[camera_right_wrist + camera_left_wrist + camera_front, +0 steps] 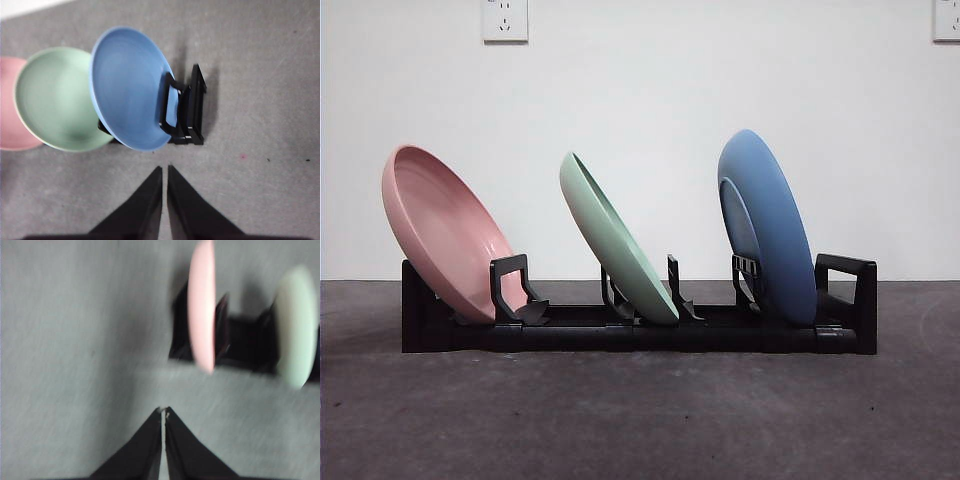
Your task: Place the plate
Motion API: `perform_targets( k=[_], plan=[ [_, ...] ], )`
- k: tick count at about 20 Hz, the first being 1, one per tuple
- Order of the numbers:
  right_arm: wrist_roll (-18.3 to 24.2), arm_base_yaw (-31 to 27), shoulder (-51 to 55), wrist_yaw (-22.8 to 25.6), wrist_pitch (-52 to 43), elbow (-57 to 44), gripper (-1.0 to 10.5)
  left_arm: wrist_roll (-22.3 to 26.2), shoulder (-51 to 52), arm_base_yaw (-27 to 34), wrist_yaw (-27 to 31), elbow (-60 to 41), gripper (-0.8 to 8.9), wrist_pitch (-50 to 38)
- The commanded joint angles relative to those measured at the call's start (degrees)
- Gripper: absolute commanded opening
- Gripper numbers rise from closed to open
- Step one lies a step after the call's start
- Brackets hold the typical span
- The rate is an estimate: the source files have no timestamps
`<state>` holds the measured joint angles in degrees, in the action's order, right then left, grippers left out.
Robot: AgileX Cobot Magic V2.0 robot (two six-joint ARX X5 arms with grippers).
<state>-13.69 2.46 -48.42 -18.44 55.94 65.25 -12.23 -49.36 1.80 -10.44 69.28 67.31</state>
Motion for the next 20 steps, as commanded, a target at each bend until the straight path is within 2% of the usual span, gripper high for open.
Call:
perform_targets(
  k=[1, 3, 6, 8, 10, 11, 13, 16, 20],
  plan=[
    [5.2, 0.1, -2.5, -0.2, 0.0, 1.2, 1.3, 2.6, -2.4, 0.0, -0.1, 1.4, 1.11, -0.9],
    [6.4, 0.1, -3.7, -0.2, 0.0, 1.2, 3.6, 2.7, -3.4, 0.0, -0.1, 1.4, 2.58, -1.0],
    [6.3, 0.1, -3.8, -0.2, -0.4, 1.2, 3.6, 2.7, -3.9, 0.0, -0.1, 1.4, 2.80, -1.3],
    [4.7, 0.2, -3.3, -1.1, 0.1, 1.2, 3.6, 2.7, -3.8, 0.0, -0.1, 1.4, 2.80, -1.3],
    [3.5, 0.9, -3.8, -6.4, -0.7, 1.2, 3.5, 2.5, -3.8, 0.0, -0.1, 1.4, 2.80, -1.3],
    [1.3, 1.6, -4.9, -8.9, -1.6, 1.2, 3.5, 2.4, -3.8, 0.0, -0.1, 1.4, 2.80, -1.3],
    [-1.2, 3.2, -8.6, -11.0, -2.6, 2.2, 3.5, 2.5, -3.8, 0.0, -0.1, 1.4, 2.80, -1.6],
    [-1.3, 6.5, -16.6, -11.5, -2.8, 6.6, 3.5, 2.5, -3.8, 0.0, -0.1, 1.4, 2.80, -2.7],
    [0.6, 10.2, -27.8, -11.5, -4.6, 14.2, 3.3, 2.5, -3.8, 0.0, -0.1, 1.4, 2.80, -2.8]
  ],
)
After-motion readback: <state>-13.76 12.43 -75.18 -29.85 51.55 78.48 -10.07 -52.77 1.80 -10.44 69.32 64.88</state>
